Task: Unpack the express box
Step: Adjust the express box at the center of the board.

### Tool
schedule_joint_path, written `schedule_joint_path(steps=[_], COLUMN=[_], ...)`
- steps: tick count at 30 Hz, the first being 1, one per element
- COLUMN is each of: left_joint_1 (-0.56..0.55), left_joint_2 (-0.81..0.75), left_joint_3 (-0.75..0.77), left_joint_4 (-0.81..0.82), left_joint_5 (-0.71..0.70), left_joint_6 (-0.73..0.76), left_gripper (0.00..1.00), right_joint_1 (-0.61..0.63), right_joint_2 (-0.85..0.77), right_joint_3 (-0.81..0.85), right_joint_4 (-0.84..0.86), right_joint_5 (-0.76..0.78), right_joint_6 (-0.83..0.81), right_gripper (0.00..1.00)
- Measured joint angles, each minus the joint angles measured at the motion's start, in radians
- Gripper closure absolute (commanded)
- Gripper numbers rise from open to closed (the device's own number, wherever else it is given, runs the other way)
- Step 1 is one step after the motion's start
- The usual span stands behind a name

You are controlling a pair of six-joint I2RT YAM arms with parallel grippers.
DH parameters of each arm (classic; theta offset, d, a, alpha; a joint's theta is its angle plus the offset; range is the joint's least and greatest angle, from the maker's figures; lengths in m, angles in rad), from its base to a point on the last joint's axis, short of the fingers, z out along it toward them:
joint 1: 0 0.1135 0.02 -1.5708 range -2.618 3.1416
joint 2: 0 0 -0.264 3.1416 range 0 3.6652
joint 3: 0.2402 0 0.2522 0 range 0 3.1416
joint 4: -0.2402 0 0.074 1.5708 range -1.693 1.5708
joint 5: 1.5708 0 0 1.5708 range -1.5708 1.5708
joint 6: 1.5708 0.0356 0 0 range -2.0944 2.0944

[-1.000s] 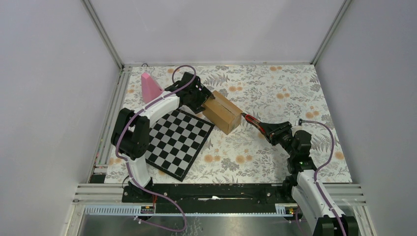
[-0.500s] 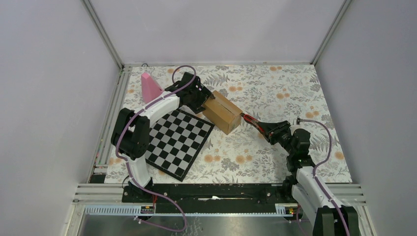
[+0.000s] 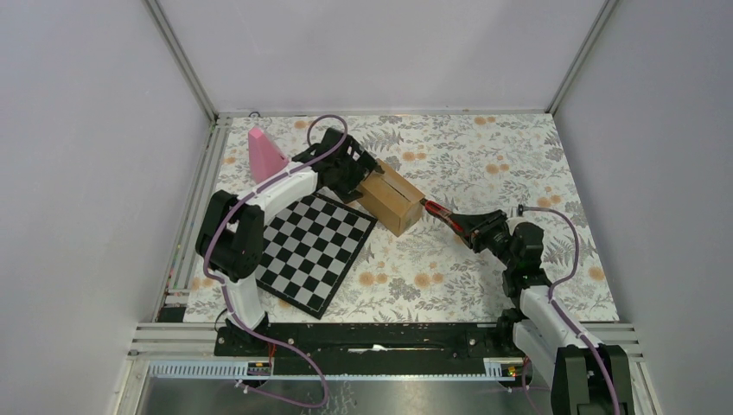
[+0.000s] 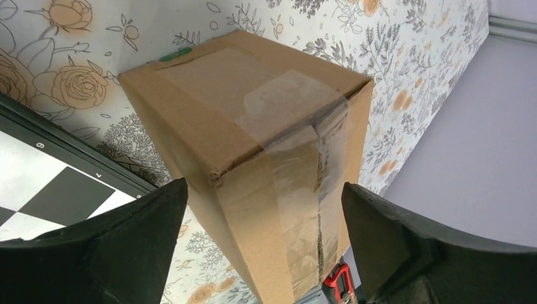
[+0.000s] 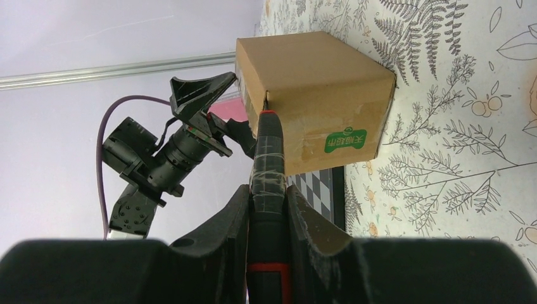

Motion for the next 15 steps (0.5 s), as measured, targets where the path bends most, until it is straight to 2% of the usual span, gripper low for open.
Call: schedule_joint_path(steps=[10, 15], left_joint_1=[-0.015, -0.057], left_joint_2=[-0.051, -0.110], left_joint_3=[-0.043, -0.079], left_joint_4=[-0.002, -0.019], left_joint_5=[0.080, 0.094], left_joint_6=[0.096, 0.101], left_gripper=[0.01, 0.01], right_joint_1=[0.000, 0.001], right_joint_2=[0.047, 0.062], right_joint_3=[0.040, 0.053], right_joint_4=[-0.008, -0.011], right_joint_5=[-0.005, -0.005], right_joint_6=[-0.033, -0.045], right_gripper=[1.00, 1.00])
